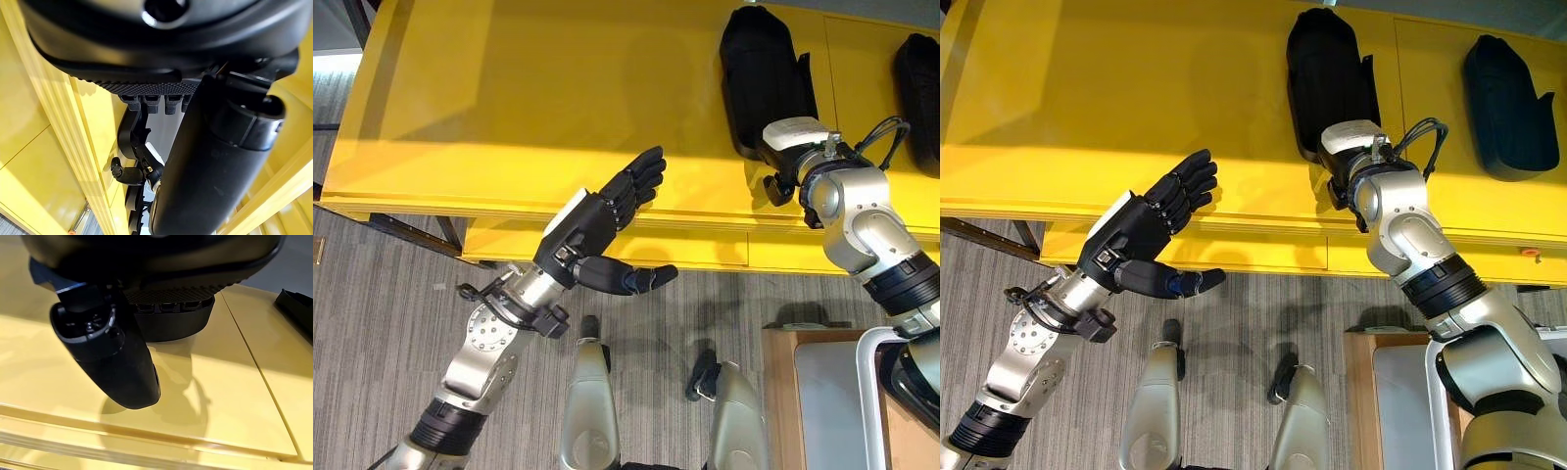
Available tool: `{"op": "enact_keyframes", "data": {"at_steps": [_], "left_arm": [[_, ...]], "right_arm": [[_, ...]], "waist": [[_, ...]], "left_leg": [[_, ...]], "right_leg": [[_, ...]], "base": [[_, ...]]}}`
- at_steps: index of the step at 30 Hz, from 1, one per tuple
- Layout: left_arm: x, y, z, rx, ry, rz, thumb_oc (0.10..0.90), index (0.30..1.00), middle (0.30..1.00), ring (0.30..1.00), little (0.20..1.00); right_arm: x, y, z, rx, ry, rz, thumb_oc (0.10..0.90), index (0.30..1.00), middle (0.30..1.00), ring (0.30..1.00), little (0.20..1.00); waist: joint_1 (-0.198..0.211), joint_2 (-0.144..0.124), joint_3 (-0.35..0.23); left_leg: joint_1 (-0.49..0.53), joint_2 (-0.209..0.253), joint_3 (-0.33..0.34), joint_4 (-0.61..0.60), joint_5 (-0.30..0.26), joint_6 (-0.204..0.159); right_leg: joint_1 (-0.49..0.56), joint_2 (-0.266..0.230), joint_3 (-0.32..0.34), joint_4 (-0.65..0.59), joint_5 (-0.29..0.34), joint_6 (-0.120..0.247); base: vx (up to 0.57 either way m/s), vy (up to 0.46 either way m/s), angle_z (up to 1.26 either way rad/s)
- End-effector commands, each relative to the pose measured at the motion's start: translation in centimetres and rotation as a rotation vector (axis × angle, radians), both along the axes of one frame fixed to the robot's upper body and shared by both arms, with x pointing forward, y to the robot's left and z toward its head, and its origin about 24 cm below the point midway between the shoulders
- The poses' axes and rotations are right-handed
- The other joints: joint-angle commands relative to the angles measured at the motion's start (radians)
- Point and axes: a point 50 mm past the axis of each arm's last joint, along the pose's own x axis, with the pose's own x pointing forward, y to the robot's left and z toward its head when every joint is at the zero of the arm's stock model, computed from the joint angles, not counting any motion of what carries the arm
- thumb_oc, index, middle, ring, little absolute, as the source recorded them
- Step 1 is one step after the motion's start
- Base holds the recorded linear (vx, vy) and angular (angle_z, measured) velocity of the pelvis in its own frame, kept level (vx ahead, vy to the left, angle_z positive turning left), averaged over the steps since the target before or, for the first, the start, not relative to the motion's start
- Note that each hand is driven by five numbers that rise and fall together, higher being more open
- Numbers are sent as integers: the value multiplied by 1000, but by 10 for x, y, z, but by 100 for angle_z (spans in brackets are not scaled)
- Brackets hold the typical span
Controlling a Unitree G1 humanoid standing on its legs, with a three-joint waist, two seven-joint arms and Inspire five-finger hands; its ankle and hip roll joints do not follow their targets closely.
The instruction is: Move parts from the plastic box to the shelf.
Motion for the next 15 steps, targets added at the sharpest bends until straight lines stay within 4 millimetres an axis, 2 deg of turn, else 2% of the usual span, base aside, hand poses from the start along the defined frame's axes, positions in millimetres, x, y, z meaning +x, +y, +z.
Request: {"op": "enact_keyframes", "data": {"at_steps": [1, 7, 9, 10, 15], "left_arm": [[-28, -9, 43, -89, -252, -100, 900, 1000, 1000, 1000, 1000], [-28, -10, 44, -89, -268, -86, 900, 1000, 1000, 1000, 1000], [-27, -10, 46, -93, -276, -77, 900, 1000, 1000, 1000, 1000], [-26, -11, 46, -97, -279, -78, 900, 1000, 1000, 1000, 1000], [-23, -15, 47, -110, -276, -92, 900, 1000, 1000, 1000, 1000]], "right_arm": [[-6, -12, -14, -3, 74, -43, 900, 1000, 1000, 1000, 1000], [-6, -8, -9, 1, -41, 10, 900, 1000, 1000, 1000, 1000], [-7, -3, -1, 9, -151, 52, 900, 1000, 1000, 1000, 1000], [-8, 2, 11, 10, -279, 94, 900, 1000, 1000, 1000, 1000], [-4, 4, 29, 50, -457, 125, 900, 1000, 1000, 1000, 1000]], "waist": [[-20, 29, -30], [-24, 30, -29], [-26, 32, -28], [-27, 37, -27], [-21, 55, -29]], "left_leg": [[66, 20, 65, -13, -44, 37], [64, 22, 64, -12, -42, 38], [62, 20, 62, -9, -42, 38], [59, 17, 61, -6, -44, 40], [54, 5, 52, -2, -48, 42]], "right_leg": [[50, 21, 30, 63, -58, -28], [49, 22, 36, 54, -50, -24], [47, 22, 40, 54, -47, -22], [44, 23, 43, 55, -47, -22], [41, 21, 44, 61, -52, -23]], "base": [[0, 0, 0], [0, 0, 0], [-9, 16, -1], [0, 0, 0], [-7, 38, -5]]}}
